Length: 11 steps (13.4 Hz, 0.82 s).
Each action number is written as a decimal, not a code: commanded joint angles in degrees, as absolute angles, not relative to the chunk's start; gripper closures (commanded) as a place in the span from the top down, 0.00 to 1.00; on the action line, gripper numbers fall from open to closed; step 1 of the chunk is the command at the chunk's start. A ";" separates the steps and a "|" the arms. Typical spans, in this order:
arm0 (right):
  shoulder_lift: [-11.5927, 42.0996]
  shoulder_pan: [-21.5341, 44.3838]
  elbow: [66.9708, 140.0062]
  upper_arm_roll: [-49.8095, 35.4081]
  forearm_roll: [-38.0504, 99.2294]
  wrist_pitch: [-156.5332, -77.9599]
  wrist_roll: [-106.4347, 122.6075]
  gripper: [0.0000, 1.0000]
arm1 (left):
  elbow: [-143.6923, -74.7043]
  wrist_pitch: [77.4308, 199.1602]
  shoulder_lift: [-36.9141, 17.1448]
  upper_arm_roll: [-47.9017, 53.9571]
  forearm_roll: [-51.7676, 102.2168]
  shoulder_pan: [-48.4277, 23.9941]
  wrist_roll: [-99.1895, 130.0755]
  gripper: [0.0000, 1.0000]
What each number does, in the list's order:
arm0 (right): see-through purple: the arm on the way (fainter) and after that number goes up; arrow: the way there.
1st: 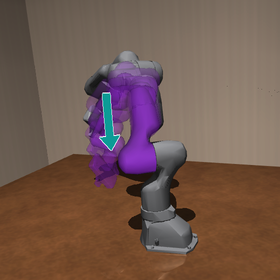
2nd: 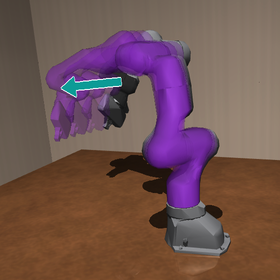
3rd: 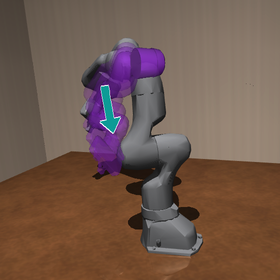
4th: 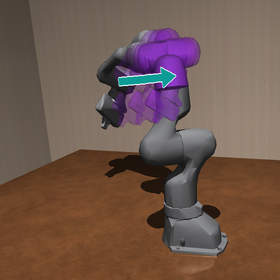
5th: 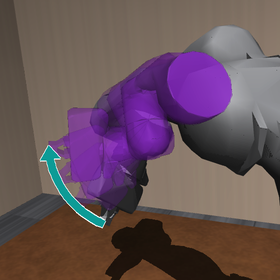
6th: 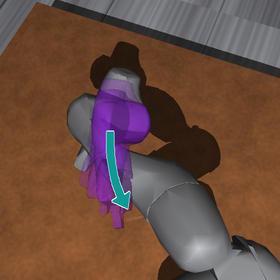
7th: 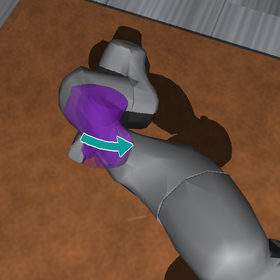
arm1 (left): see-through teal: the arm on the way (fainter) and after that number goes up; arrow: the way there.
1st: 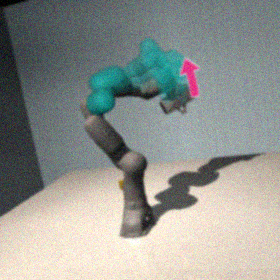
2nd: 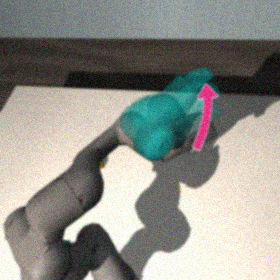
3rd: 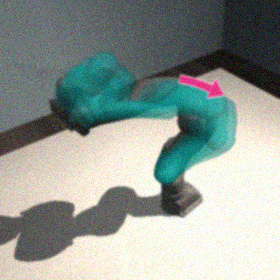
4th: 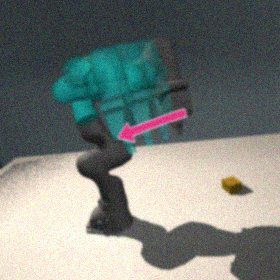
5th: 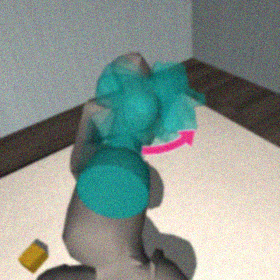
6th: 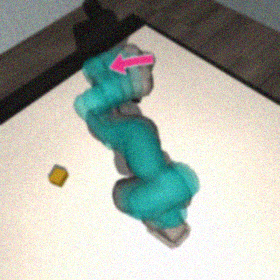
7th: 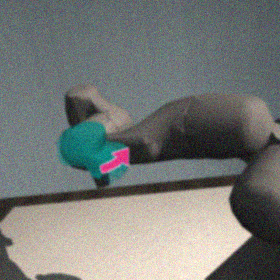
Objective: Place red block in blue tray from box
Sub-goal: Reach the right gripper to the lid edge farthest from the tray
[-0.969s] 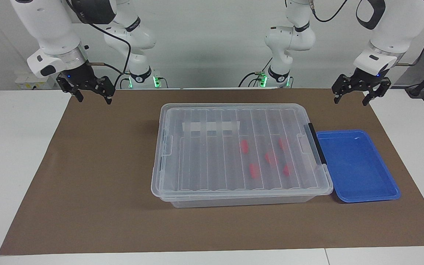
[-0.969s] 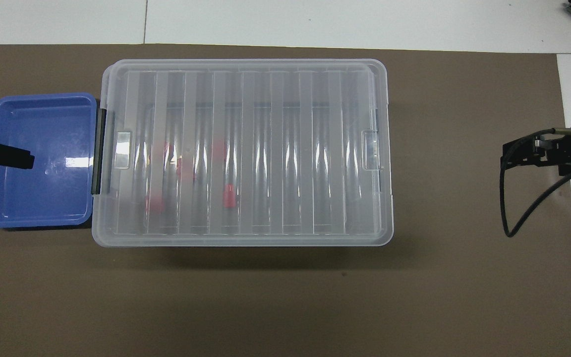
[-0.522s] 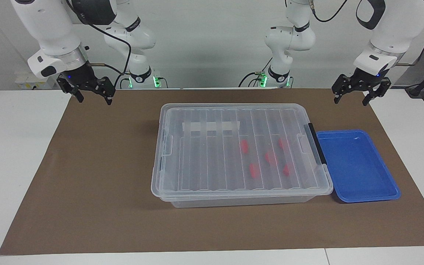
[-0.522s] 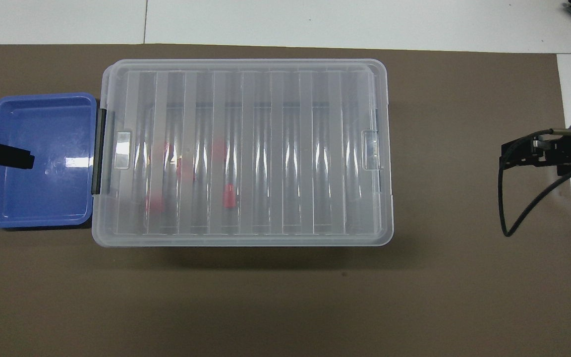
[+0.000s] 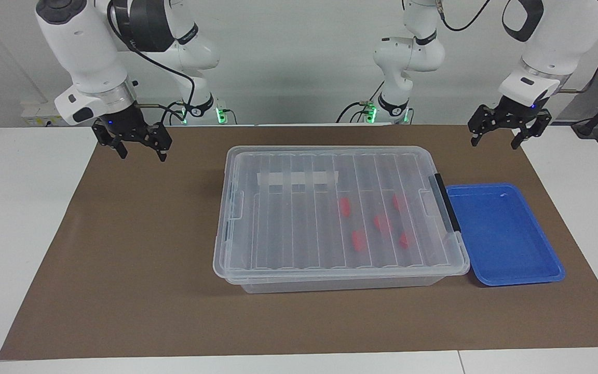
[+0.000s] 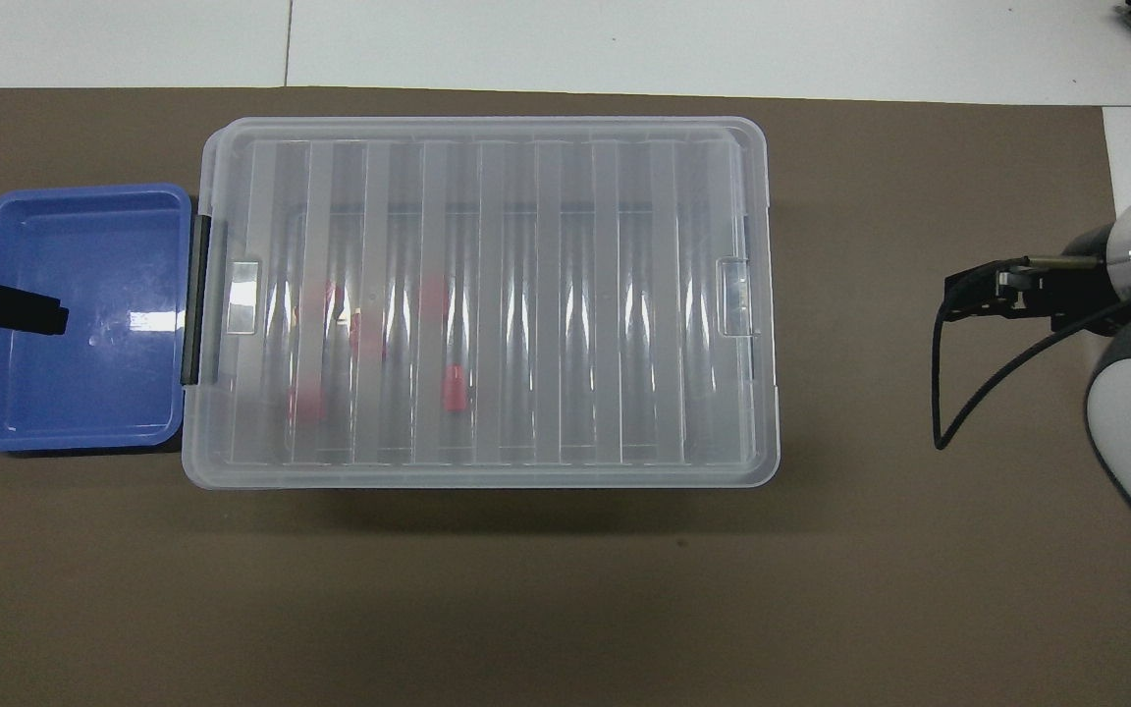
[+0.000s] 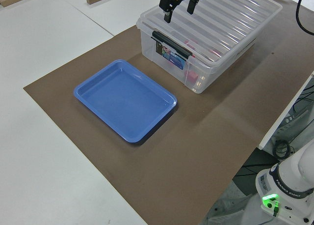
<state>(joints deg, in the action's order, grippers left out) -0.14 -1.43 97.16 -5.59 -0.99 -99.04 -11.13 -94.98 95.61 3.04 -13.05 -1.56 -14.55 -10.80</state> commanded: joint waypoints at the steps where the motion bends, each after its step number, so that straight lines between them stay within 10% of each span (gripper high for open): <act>1: -0.79 0.69 100.01 -5.98 -0.18 -103.17 -15.02 1.00 | -96.24 95.27 4.22 -12.92 -1.05 -14.24 -10.63 1.00; 11: 5.19 9.84 102.21 -5.98 -0.53 -114.16 -21.97 1.00 | -96.24 95.27 4.22 -12.92 -1.05 -14.24 -10.63 1.00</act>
<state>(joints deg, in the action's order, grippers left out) 5.58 9.66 100.61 -5.83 -0.94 -111.78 -20.71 -94.98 95.60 3.04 -13.05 -1.56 -14.55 -10.80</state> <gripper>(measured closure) 0.000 0.000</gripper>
